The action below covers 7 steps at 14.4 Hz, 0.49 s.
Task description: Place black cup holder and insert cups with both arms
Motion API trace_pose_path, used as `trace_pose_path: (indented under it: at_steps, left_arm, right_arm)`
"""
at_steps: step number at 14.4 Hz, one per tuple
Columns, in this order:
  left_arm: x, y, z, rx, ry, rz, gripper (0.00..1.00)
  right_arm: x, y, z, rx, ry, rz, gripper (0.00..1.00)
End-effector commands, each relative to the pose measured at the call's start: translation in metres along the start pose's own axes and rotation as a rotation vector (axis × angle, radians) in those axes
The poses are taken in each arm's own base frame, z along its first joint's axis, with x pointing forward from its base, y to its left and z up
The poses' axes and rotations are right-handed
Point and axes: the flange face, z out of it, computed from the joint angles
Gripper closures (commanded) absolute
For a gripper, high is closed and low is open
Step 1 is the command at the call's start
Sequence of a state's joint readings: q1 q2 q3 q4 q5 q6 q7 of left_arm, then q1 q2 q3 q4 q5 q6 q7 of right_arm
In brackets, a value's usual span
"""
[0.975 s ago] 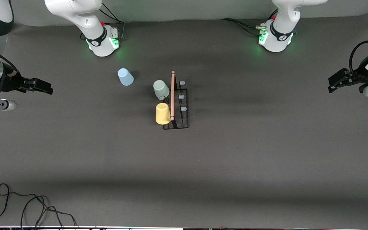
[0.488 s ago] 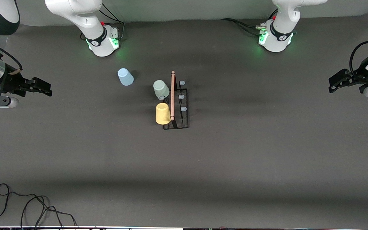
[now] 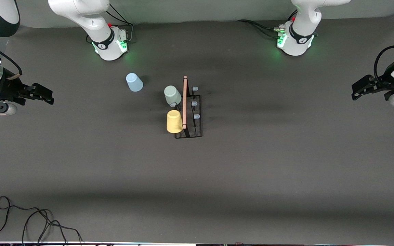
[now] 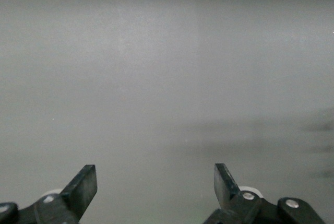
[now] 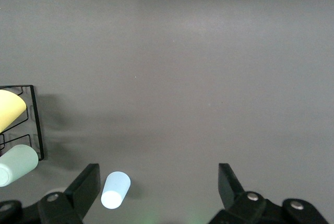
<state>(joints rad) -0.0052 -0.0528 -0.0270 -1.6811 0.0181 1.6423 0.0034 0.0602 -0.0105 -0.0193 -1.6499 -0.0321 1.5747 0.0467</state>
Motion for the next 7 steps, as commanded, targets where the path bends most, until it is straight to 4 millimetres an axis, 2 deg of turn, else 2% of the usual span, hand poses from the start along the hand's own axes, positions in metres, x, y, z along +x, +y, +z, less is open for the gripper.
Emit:
trace_pose_path:
  at_steps: [1,7]
  left_arm:
    - [-0.0027,-0.0014,-0.0016,0.007,0.001,0.005,0.0]
    - [-0.0015,-0.0003,0.0009,0.003,-0.003,-0.005,0.0]
  right_arm:
    - [-0.001,-0.0016,-0.0023,-0.01,0.016,-0.02,0.0]
    - [-0.0011,-0.0024,-0.0016,-0.011,0.015,-0.021,0.0]
